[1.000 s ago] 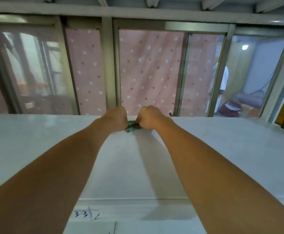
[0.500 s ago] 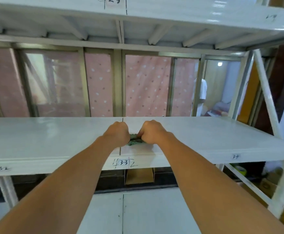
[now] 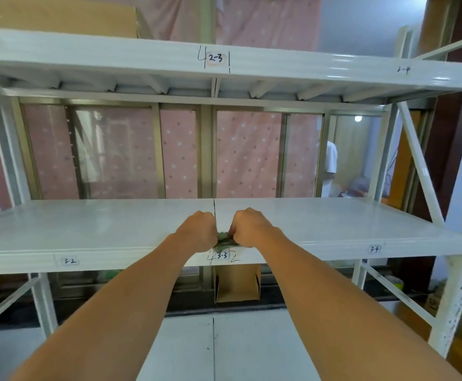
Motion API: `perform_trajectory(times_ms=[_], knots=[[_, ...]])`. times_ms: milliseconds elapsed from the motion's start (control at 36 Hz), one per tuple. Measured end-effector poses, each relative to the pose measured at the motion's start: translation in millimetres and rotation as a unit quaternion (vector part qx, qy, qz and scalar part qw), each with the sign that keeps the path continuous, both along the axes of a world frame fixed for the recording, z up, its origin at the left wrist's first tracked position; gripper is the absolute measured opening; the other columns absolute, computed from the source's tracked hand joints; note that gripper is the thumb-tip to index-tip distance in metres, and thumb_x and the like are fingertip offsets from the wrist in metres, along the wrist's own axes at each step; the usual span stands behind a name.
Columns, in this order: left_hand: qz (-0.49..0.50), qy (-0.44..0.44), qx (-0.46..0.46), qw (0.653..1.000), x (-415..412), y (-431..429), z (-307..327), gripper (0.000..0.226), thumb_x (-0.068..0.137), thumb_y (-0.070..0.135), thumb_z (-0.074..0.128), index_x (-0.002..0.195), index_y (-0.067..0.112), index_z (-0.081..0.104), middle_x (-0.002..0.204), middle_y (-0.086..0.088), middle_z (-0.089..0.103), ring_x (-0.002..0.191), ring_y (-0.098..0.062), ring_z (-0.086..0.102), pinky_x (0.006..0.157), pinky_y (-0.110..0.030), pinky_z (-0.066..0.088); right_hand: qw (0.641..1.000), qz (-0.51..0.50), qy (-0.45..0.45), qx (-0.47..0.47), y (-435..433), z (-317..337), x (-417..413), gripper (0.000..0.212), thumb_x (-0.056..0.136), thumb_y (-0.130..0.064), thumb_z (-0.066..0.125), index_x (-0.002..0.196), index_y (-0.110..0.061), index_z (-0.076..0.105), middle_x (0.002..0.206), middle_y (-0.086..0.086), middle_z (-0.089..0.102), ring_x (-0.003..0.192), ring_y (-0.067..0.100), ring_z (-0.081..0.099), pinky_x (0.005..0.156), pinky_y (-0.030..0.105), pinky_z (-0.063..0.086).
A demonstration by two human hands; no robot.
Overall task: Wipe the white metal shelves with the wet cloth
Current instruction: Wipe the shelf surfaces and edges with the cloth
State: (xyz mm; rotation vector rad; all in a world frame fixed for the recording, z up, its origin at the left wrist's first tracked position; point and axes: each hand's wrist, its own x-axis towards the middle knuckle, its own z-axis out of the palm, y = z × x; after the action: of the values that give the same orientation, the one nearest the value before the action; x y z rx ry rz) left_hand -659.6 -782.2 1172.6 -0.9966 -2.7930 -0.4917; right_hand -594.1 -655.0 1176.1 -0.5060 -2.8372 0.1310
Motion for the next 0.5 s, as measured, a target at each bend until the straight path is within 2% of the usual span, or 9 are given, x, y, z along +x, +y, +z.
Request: perform_trajectory(times_ms=[83,167,250,389,500], knots=[[0.0,0.014,-0.004,1.0,-2.1,2.5,0.0,0.016,0.087,0.016,0.067,0.074,0.012,0.059,0.074,-0.005,0.057,0.064,-0.018,0.054,0.052,-0.027,0.042,1.0,-0.013,0.003,0.015,-4.4,0.9,-1.6,0.02,0.09,-0.019,0.064,0.105,-0.014,0.077,0.089,0.007,0.063,0.069,0.022,0.055,0.06,0.028,0.044],[0.003,0.035,-0.014,0.999,-7.4,5.8,-2.0,0.007,0.088,0.015,0.066,0.084,0.011,0.062,0.076,-0.005,0.059,0.066,-0.018,0.057,0.056,-0.027,0.045,1.0,-0.018,0.004,0.015,-3.1,-1.5,-6.6,0.022,0.09,-0.017,0.062,0.106,-0.015,0.077,0.089,0.007,0.062,0.066,0.02,0.053,0.058,0.028,0.042],[0.008,0.066,-0.028,0.997,-16.6,11.4,-5.3,0.004,0.089,0.016,0.065,0.09,0.011,0.066,0.082,-0.005,0.059,0.074,-0.02,0.061,0.065,-0.029,0.054,0.999,-0.022,0.005,0.028,-3.3,-4.7,-16.3,0.022,0.09,-0.015,0.061,0.106,-0.016,0.075,0.087,0.006,0.058,0.067,0.02,0.052,0.059,0.029,0.044],[0.015,0.08,-0.05,0.995,-39.4,22.8,-2.9,0.007,0.089,0.012,0.062,0.083,0.014,0.058,0.074,-0.002,0.047,0.079,-0.023,0.059,0.068,-0.031,0.052,0.999,-0.016,0.006,0.04,3.8,-3.3,-44.4,0.018,0.089,-0.012,0.063,0.105,-0.012,0.072,0.088,0.007,0.056,0.076,0.024,0.056,0.065,0.03,0.047],[0.03,0.072,-0.057,0.995,-65.6,32.6,-2.6,0.008,0.088,0.01,0.061,0.08,0.013,0.057,0.078,-0.005,0.051,0.078,-0.024,0.059,0.065,-0.03,0.05,1.0,-0.013,0.002,0.028,17.1,-3.0,-74.1,0.02,0.089,-0.012,0.06,0.104,-0.013,0.073,0.088,0.008,0.057,0.075,0.025,0.055,0.063,0.031,0.045]])
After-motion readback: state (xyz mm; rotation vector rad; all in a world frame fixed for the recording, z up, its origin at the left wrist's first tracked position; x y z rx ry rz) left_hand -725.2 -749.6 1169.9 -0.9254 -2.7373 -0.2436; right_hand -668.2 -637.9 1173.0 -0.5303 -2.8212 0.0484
